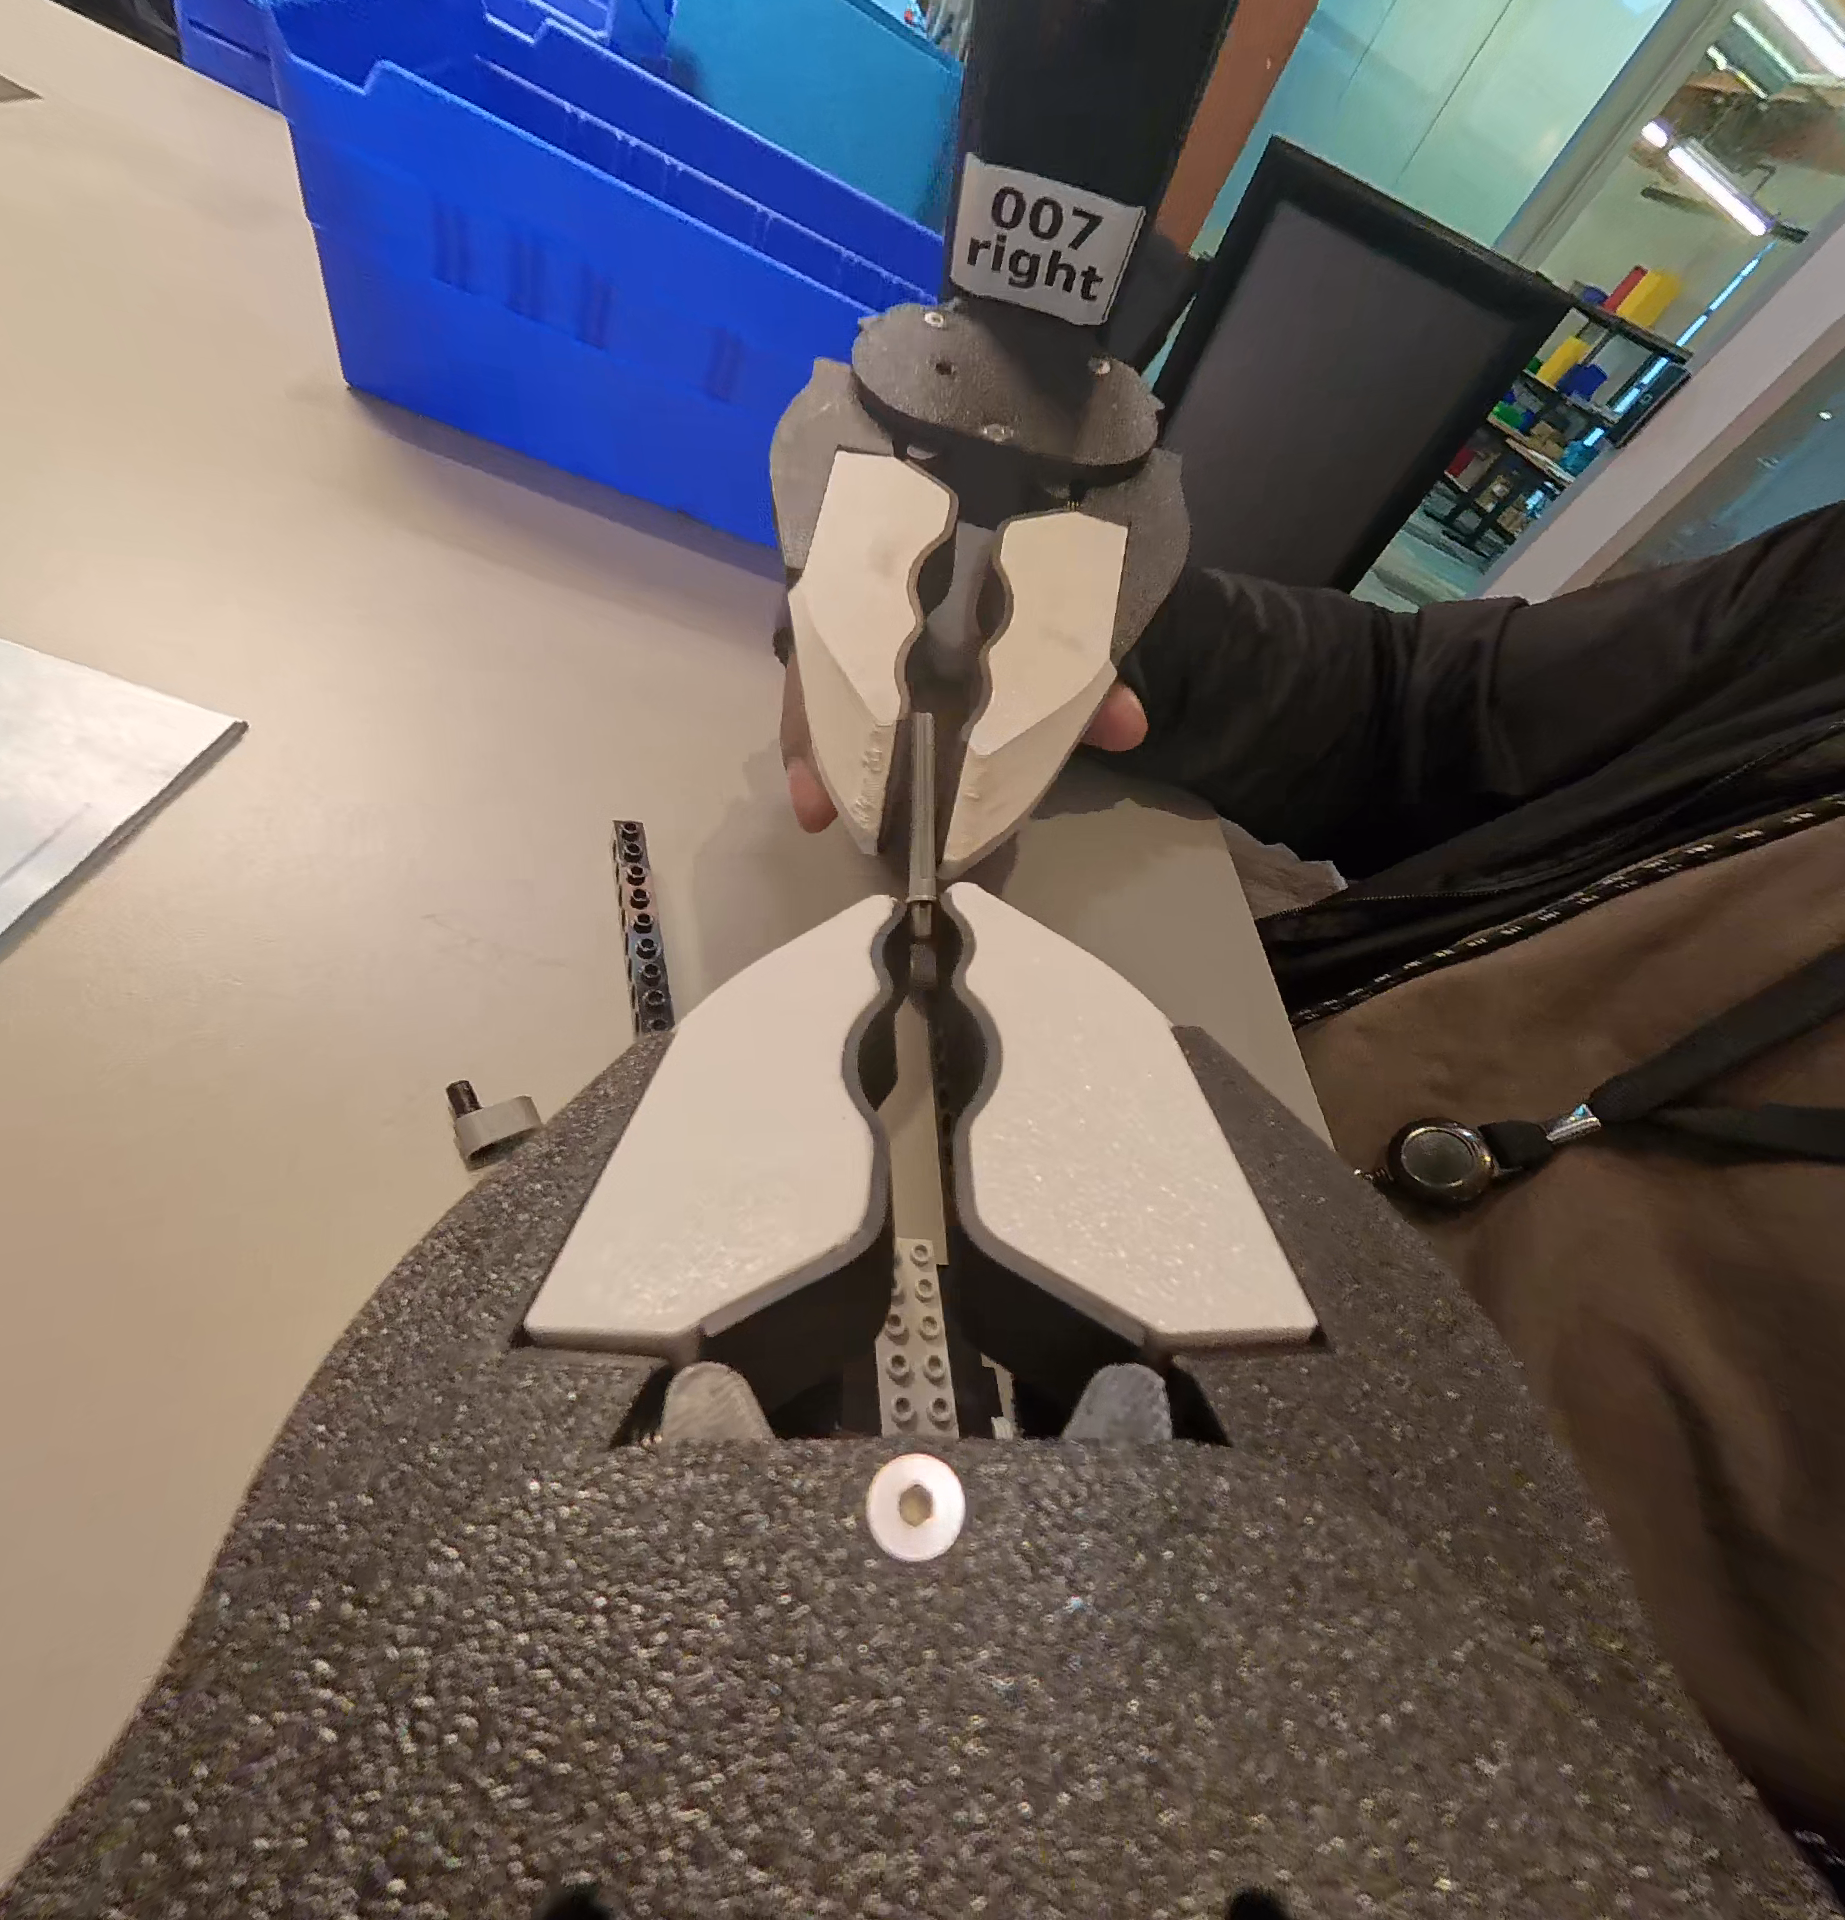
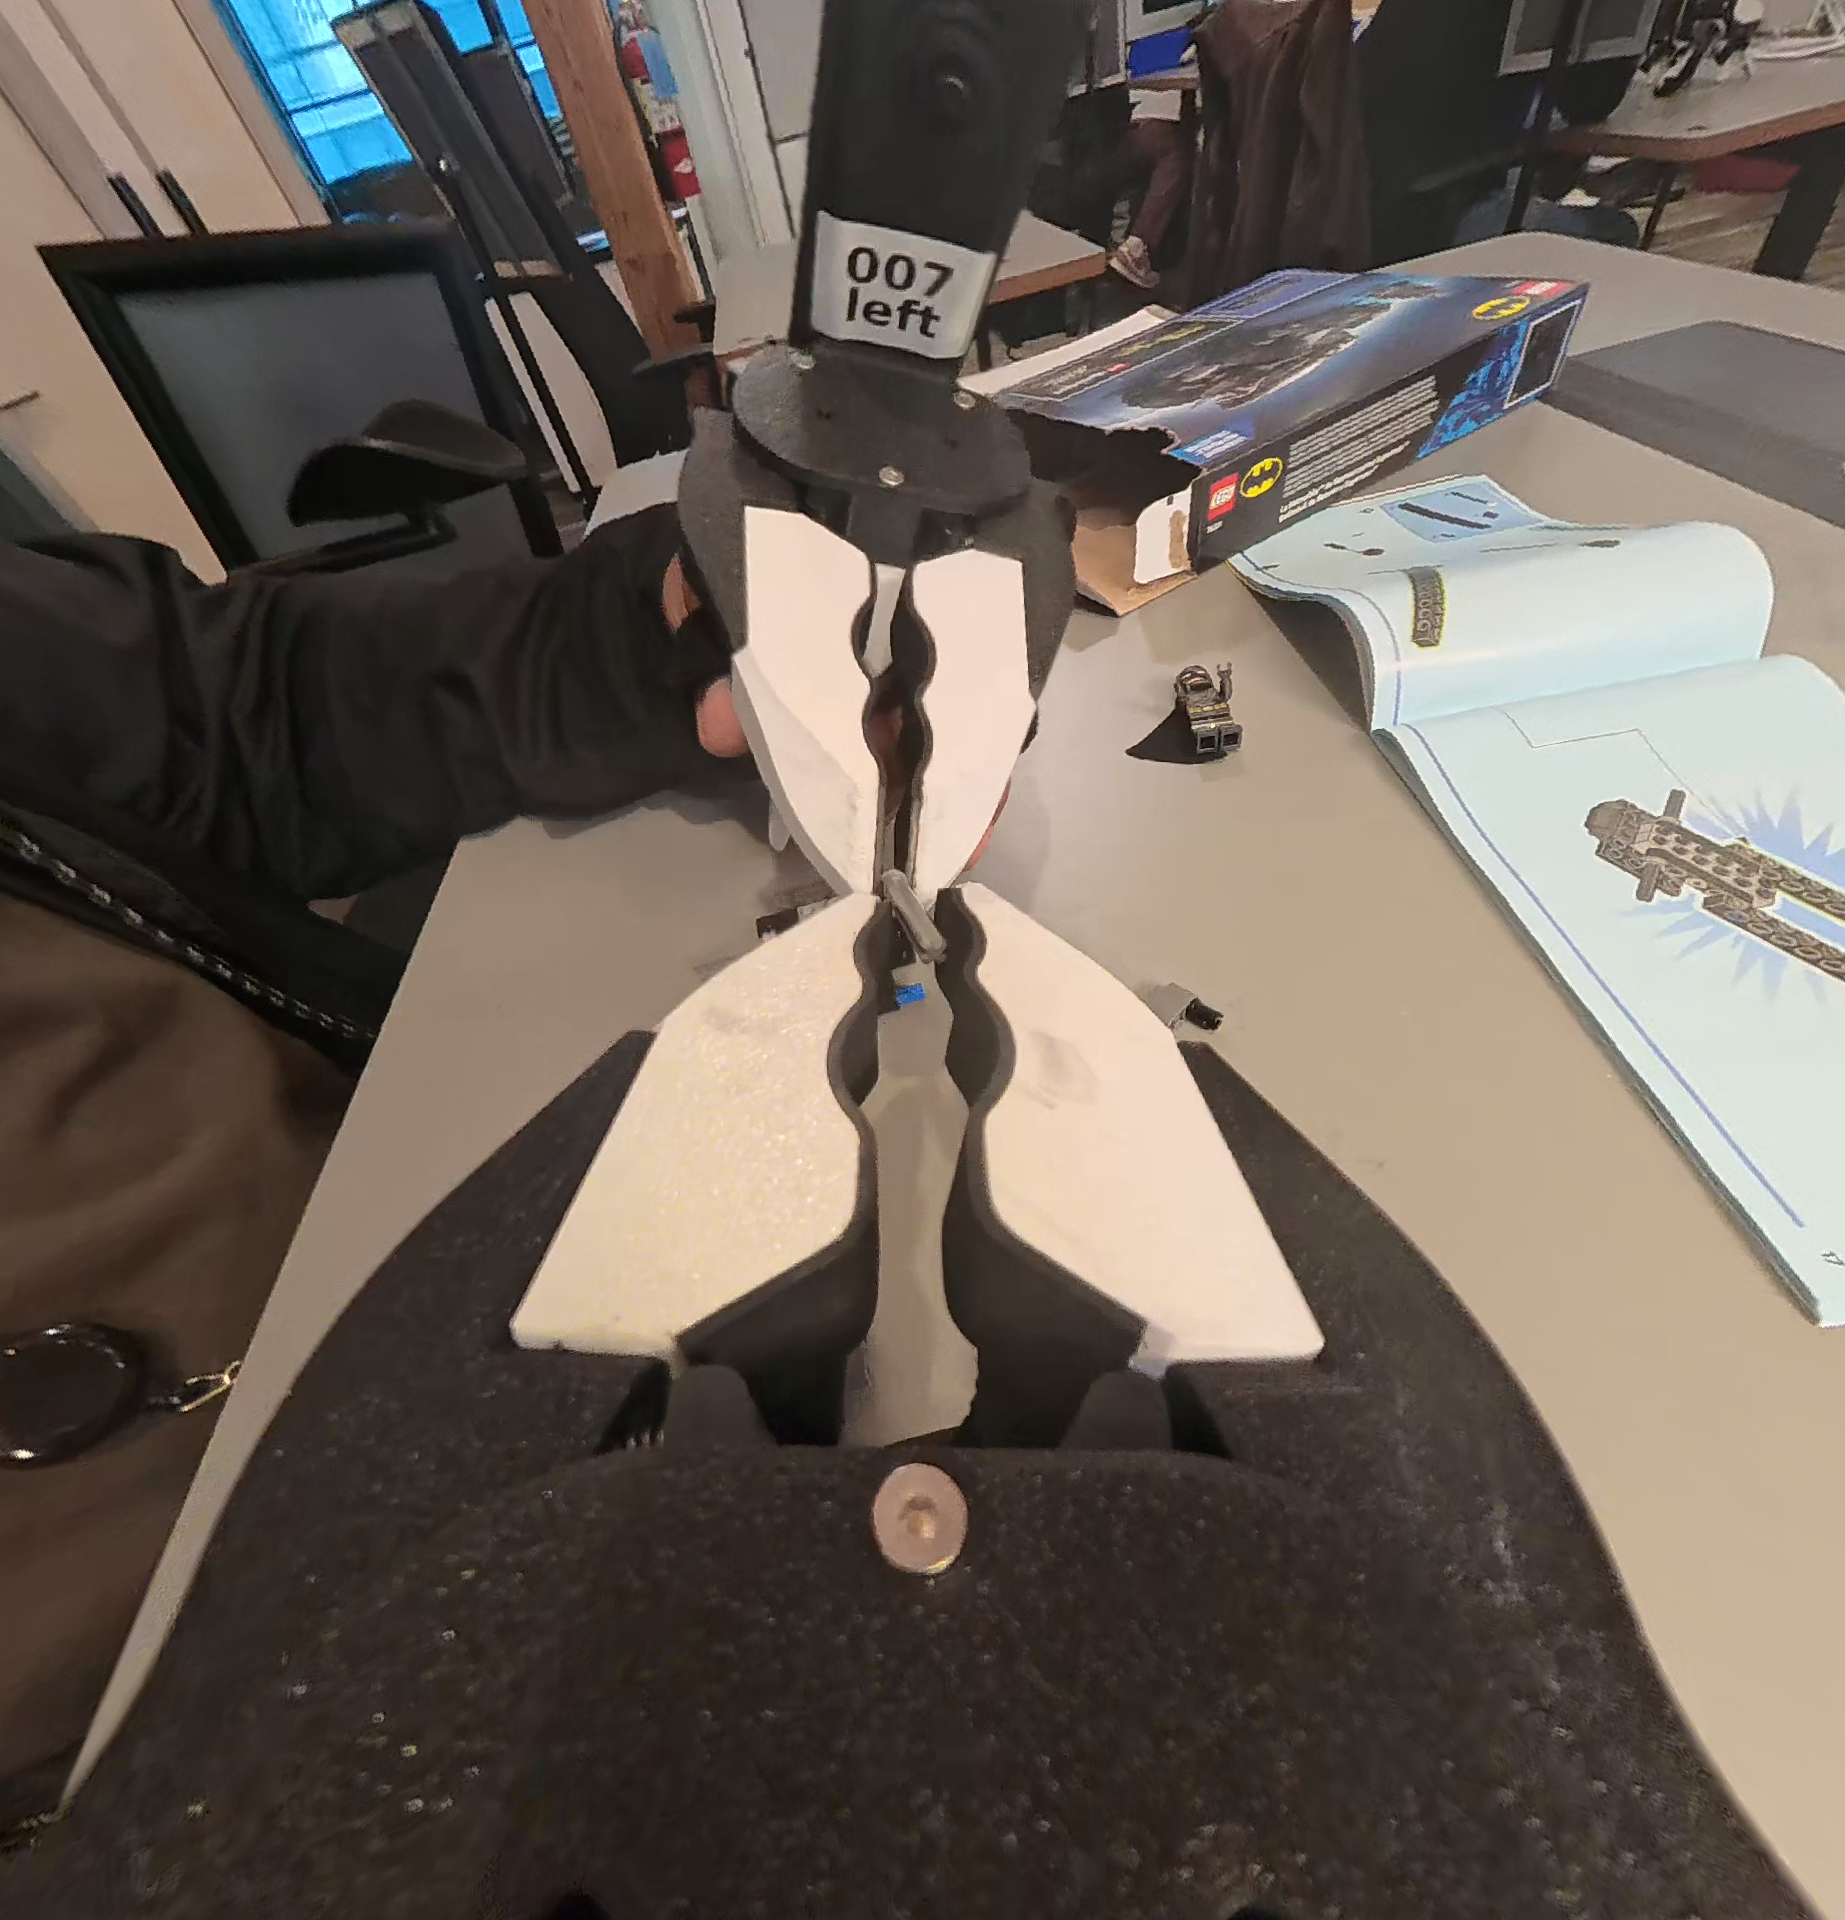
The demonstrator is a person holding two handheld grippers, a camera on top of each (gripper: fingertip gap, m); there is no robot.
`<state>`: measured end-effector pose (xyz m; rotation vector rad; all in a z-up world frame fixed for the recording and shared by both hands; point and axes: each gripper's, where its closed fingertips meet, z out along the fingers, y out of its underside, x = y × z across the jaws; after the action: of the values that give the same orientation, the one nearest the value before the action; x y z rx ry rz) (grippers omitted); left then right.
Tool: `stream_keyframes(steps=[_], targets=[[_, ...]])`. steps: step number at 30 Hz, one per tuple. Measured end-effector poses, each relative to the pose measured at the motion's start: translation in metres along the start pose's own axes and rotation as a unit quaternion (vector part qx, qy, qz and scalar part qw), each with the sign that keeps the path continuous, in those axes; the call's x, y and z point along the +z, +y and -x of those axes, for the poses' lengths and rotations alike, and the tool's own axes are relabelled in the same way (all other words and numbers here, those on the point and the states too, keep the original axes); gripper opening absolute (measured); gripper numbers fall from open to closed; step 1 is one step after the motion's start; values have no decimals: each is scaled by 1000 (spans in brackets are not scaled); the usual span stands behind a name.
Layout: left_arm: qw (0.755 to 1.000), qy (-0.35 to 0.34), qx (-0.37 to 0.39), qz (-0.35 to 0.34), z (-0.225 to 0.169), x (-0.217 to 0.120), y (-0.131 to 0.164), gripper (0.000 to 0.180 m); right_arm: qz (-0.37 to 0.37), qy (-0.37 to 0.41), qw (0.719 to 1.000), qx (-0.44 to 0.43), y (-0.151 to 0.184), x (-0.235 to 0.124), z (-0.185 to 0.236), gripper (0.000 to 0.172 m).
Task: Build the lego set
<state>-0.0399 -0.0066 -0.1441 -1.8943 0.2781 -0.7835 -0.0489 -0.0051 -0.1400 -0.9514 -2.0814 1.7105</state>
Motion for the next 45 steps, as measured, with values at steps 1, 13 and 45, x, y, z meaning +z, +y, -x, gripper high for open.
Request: stream_keyframes(steps=[1,13,45], targets=[[1000,3,-3,3,-1,0,1,4,2,-1,1000,-6,1,0,1,8],[999,18,-7,35,-8,-1,8,4,28,-10,998,-58,9,1,9,8],[997,39,12,60,-18,3,16,4,35,-31,994,-100,12,6,24,5]])
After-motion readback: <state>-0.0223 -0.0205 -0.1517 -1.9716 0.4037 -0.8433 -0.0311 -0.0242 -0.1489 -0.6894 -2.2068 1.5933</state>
